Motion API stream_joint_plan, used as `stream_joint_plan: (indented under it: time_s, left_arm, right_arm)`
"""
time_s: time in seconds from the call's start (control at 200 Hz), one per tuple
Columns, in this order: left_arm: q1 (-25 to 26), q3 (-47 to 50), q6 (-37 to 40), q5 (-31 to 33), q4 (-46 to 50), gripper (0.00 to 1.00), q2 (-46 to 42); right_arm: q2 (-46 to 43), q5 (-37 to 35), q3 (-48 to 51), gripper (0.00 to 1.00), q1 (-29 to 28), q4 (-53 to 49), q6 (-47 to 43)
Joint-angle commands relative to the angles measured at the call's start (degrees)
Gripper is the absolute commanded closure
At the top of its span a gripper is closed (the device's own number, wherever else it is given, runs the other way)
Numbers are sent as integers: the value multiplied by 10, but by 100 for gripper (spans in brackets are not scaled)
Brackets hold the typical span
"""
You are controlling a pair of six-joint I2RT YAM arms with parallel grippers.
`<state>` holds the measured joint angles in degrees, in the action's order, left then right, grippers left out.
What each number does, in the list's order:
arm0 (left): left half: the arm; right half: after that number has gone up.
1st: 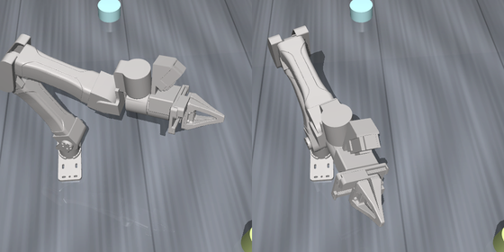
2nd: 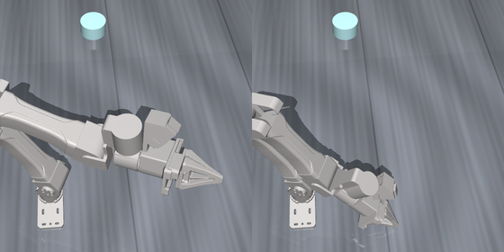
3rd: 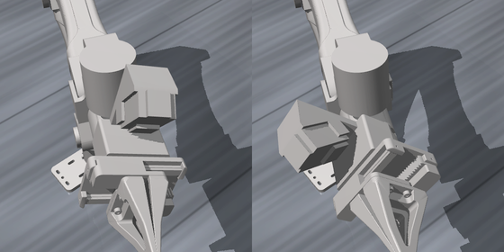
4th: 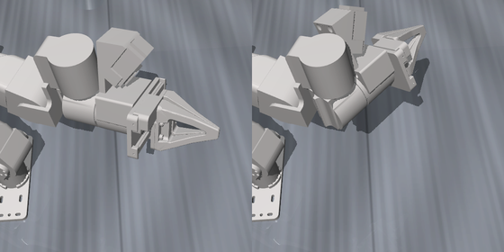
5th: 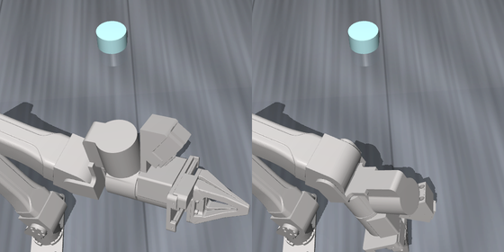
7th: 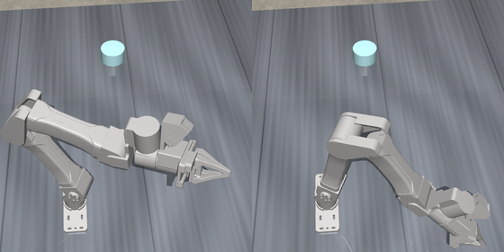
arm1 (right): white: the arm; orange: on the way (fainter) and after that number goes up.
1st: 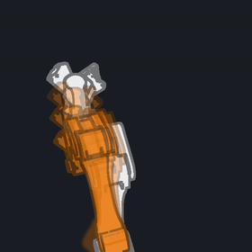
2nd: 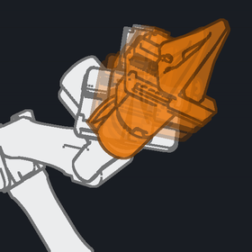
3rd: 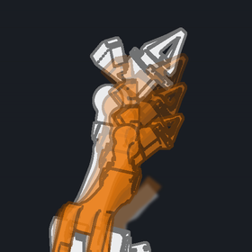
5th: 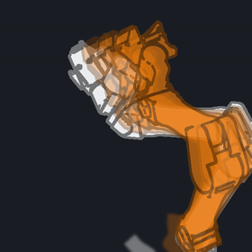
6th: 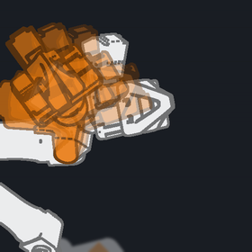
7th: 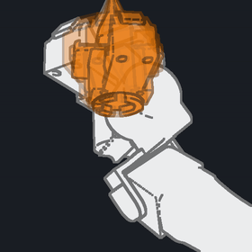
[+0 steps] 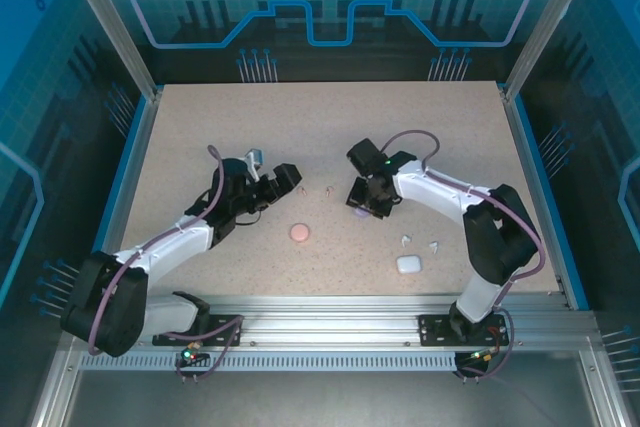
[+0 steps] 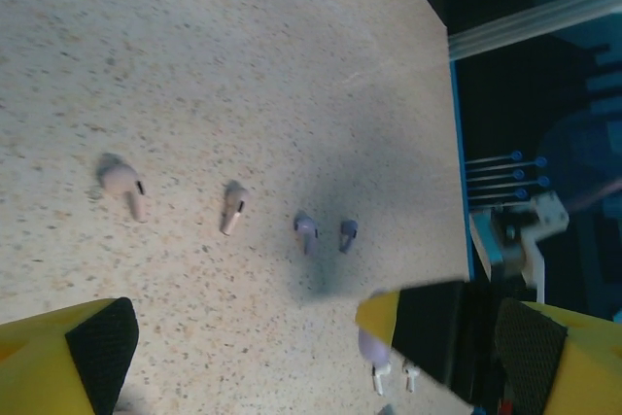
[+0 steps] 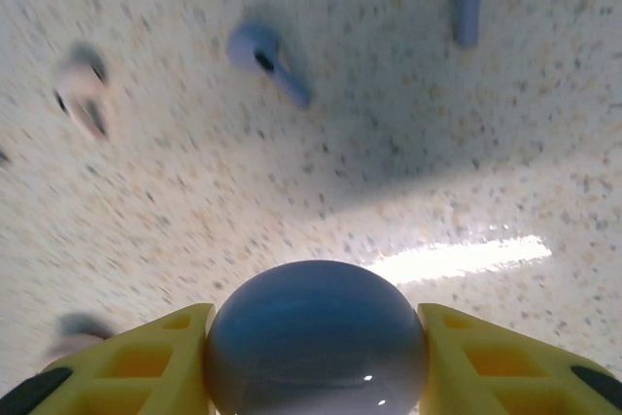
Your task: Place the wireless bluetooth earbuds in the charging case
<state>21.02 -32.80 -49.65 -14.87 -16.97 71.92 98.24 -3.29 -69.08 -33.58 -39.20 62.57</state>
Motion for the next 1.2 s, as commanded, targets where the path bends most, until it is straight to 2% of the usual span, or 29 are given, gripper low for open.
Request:
stream_joint_plan:
  time_s: [0.0, 0.205, 0.43, 0.575, 0.915, 1.196]
  left_arm:
    - [31, 22, 10, -5, -85, 1, -13]
    - [84, 49, 42, 26, -160, 2, 12]
    - [133, 34, 60, 54, -242, 12, 94]
    - [154, 19, 60, 81, -286, 23, 149]
    - [160, -14, 50, 107, -333, 33, 226]
    - [164, -37, 40, 118, -342, 36, 254]
  right_arm:
    - [-5, 49, -18, 55, 26, 34, 71]
    - [20, 107, -40, 55, 47, 73, 131]
    - [31, 137, -59, 55, 43, 102, 179]
    - [27, 139, -59, 55, 36, 106, 196]
    - [14, 147, -43, 55, 28, 120, 209]
    - [9, 155, -42, 55, 27, 127, 209]
